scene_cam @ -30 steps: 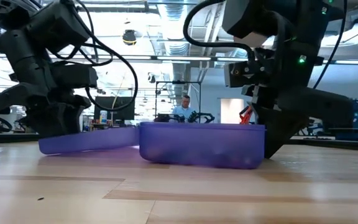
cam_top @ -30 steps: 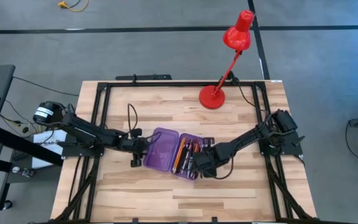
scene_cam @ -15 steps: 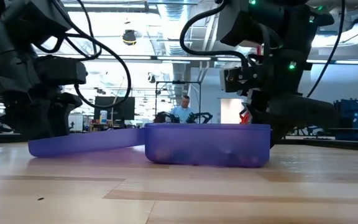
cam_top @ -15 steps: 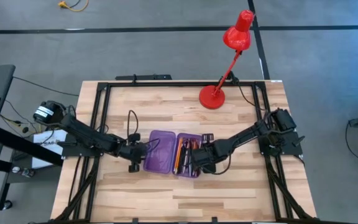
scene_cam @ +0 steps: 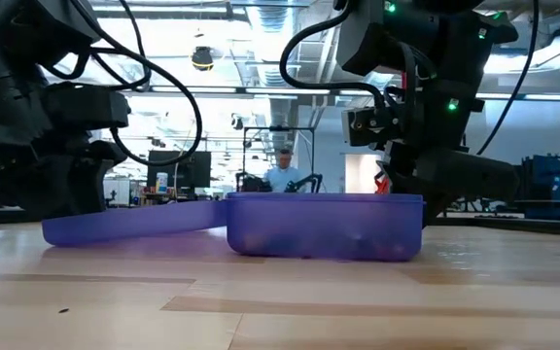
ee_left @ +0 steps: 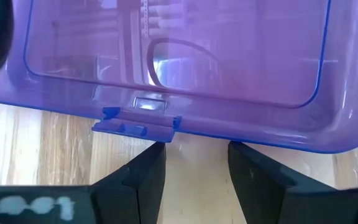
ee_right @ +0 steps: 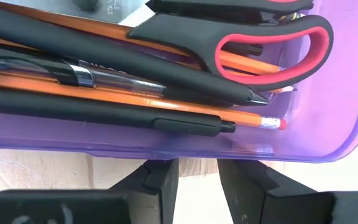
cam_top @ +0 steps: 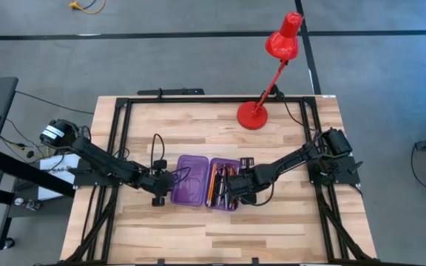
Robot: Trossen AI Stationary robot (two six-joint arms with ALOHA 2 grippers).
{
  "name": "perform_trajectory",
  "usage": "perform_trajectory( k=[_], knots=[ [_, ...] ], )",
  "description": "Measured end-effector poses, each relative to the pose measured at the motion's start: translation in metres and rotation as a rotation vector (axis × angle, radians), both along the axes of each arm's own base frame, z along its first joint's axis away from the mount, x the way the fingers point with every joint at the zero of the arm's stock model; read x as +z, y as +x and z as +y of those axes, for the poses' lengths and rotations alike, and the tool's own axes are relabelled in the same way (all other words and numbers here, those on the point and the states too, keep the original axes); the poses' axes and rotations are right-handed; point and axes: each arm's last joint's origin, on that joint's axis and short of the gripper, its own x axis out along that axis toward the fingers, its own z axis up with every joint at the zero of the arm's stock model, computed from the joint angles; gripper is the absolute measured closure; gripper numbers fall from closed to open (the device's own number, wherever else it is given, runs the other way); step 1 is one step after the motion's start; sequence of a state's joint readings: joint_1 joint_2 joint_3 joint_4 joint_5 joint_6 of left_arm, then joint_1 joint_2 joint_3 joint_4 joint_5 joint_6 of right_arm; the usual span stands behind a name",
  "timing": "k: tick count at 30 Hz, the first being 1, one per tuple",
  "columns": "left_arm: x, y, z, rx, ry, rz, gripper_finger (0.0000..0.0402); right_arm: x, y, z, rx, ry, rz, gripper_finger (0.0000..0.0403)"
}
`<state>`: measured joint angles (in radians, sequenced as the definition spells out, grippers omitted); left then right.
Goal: Pick & place school supplies into a supply box
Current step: Close the purple supply box
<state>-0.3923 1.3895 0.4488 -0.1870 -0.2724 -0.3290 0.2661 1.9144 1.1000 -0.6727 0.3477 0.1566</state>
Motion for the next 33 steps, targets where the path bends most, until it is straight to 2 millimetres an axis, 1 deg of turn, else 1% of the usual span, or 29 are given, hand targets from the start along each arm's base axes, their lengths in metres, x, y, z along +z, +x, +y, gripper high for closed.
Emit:
perform_trajectory(
  k=[7,18,23,33],
  knots=[
    [0.001,0.001,0.000,0.002,0.006,-0.013,0.0239,0.000,0.000,0.000,0.000,0.001,-0.001,0.0296],
    [0.013,-0.005,0.003,-0.007,0.011,-0.038,0.0239,0.000,0.000,0.000,0.000,0.006,-0.002,0.0296],
    [0.012,-0.008,0.004,-0.009,0.023,-0.011,0.0239,0.000,0.000,0.001,0.001,0.007,-0.004,0.0296],
    [0.013,-0.005,0.008,-0.014,0.040,-0.024,0.0239,0.000,0.001,0.001,0.002,0.010,-0.014,0.0296]
  ],
)
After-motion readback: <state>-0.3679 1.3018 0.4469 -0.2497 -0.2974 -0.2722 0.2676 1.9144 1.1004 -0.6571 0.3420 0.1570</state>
